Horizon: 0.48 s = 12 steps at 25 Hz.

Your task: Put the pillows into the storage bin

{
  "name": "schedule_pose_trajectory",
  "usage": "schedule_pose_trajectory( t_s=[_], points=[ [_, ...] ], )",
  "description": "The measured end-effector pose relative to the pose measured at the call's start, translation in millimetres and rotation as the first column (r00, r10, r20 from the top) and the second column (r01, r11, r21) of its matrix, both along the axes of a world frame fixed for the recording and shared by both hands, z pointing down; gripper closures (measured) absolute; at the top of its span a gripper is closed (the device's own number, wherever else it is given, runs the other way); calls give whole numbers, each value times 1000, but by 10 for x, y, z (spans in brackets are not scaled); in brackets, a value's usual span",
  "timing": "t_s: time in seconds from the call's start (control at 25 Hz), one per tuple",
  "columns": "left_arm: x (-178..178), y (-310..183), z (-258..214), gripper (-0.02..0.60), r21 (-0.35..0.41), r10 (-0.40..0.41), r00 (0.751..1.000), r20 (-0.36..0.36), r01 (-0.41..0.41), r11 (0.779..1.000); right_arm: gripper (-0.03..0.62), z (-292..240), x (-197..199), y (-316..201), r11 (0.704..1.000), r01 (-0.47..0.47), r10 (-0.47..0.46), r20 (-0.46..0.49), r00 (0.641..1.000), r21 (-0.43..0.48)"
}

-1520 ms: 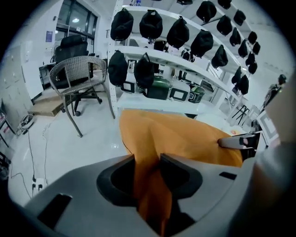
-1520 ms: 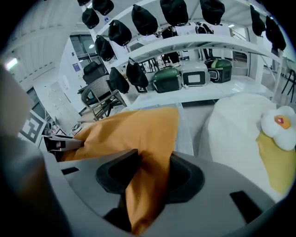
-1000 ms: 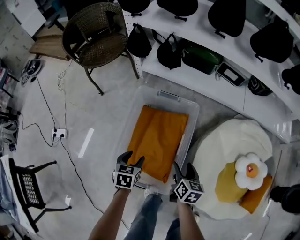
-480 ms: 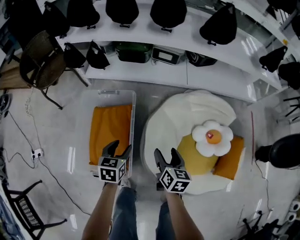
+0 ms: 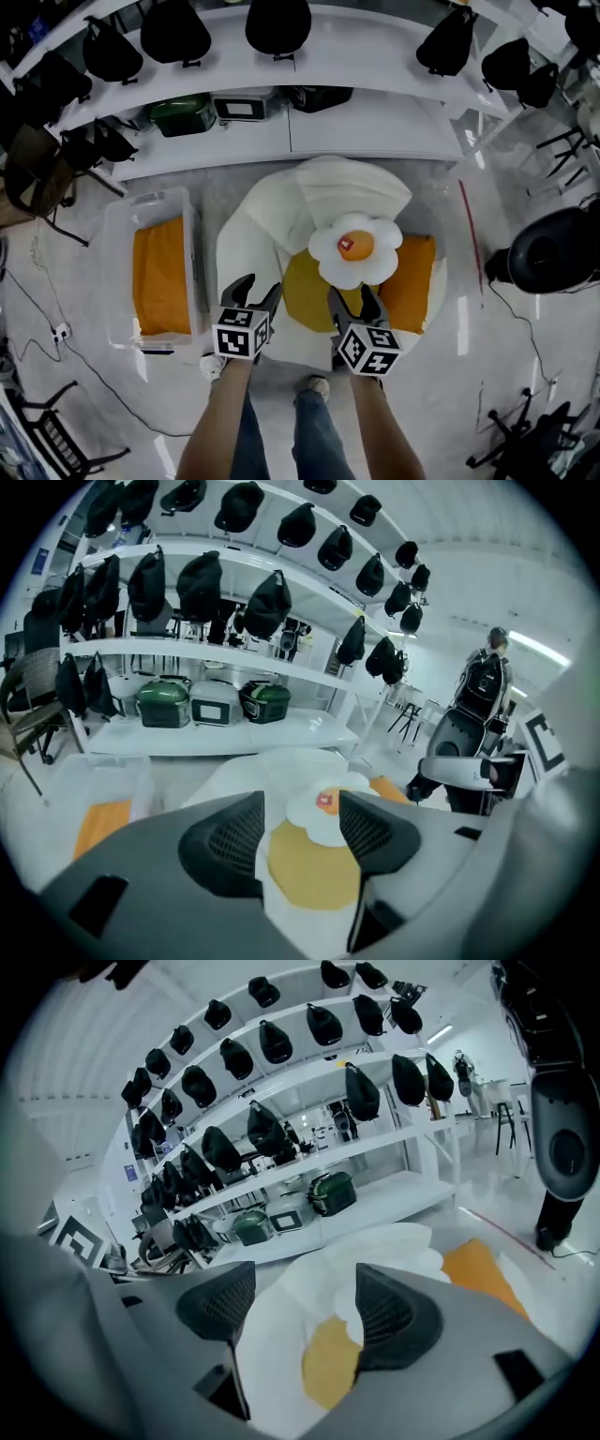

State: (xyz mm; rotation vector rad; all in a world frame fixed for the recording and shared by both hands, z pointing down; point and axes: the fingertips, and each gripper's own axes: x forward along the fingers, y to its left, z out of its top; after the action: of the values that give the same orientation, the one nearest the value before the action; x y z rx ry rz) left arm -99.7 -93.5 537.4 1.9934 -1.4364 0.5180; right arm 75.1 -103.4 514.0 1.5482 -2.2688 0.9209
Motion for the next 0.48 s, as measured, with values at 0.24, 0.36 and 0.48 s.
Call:
schedule_pose_trajectory(
  t_s=[0.24, 0.36, 0.48],
  points=[
    [856, -353, 43, 333, -2, 90, 996, -3, -90, 996, 278, 123, 867, -197, 998, -55, 54, -40, 998, -7],
    [1038, -540, 203, 331, -16, 133, 991, 12, -133, 991, 278, 267, 1125, -353, 996, -82, 81, -63, 995, -17],
    [1128, -756, 523, 325, -41, 171, 985, 28, -170, 985, 278, 546, 1320, -547, 994, -105, 101, -99, 990, -30]
  ],
)
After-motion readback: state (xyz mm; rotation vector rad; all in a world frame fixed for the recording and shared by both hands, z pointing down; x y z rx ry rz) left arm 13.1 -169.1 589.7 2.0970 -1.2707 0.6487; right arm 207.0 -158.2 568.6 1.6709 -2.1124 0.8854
